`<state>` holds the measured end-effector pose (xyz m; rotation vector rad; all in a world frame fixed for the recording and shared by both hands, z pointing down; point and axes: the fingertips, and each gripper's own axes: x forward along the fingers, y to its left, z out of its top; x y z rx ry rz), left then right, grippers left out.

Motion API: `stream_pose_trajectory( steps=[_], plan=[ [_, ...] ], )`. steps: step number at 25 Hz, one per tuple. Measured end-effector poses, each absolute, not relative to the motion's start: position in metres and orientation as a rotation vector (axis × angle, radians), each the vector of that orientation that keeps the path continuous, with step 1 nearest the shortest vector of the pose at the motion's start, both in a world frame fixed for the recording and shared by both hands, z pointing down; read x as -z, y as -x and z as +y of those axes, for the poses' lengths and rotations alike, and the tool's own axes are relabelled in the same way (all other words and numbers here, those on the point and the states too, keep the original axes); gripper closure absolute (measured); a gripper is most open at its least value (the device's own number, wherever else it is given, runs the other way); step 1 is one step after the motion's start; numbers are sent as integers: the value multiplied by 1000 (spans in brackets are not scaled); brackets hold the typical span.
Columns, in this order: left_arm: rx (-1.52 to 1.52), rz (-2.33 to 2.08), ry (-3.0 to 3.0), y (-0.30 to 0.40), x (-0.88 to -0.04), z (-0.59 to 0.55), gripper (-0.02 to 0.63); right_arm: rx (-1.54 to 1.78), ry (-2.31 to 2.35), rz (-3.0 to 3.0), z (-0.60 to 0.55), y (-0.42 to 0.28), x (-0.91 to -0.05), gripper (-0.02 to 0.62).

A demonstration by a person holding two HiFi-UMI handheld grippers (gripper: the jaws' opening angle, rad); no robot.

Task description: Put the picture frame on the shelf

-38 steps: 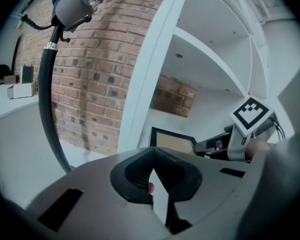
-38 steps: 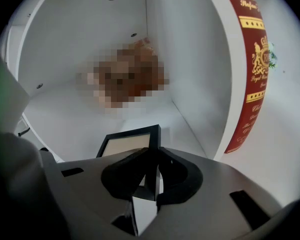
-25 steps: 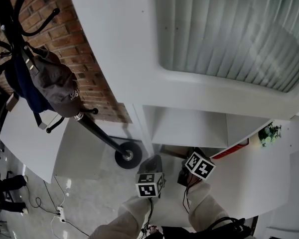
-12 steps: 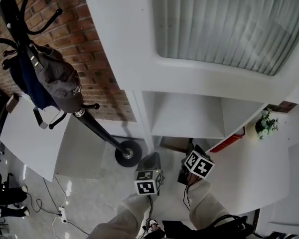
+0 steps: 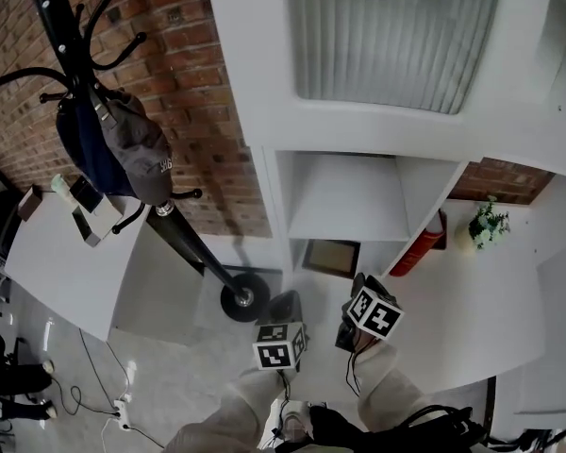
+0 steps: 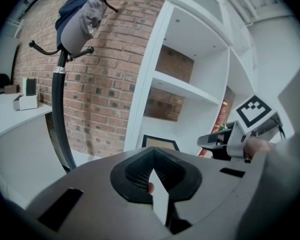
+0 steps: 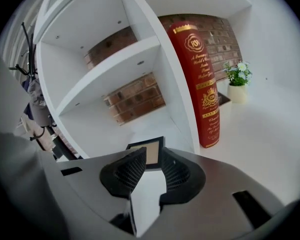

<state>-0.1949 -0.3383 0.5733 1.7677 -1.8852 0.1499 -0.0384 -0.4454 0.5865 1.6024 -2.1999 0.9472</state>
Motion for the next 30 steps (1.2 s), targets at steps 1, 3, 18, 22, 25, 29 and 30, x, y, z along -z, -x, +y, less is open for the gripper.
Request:
stream_pose_trajectory(
  steps=[1,3,18,22,25,29,30],
  plan=[
    [-146,-1888,-1771,194,-569,-333,603,-943,-1604,-2207,-440,37,-582,503],
    [-134,-1895,-1777,193,-560,-322,603,-934,-1607,-2223,-428,35,-571,503],
    [-23,-1918,-1877,172,-496,-228,603,-861,-1641,-2334,-322,11,-500,503],
    [-1,-1901,-1908,160,-488,-201,603,-849,-1625,-2351,-286,5,-492,506],
    [35,-1873,-1919,147,-484,-185,603,-833,-1608,-2353,-260,-3,-487,522],
    [47,-1858,-1916,138,-484,-170,603,-797,-1562,-2353,-236,-7,-487,539],
    [48,-1854,-1913,136,-485,-167,603,-784,-1553,-2358,-231,-7,-488,550]
  ],
)
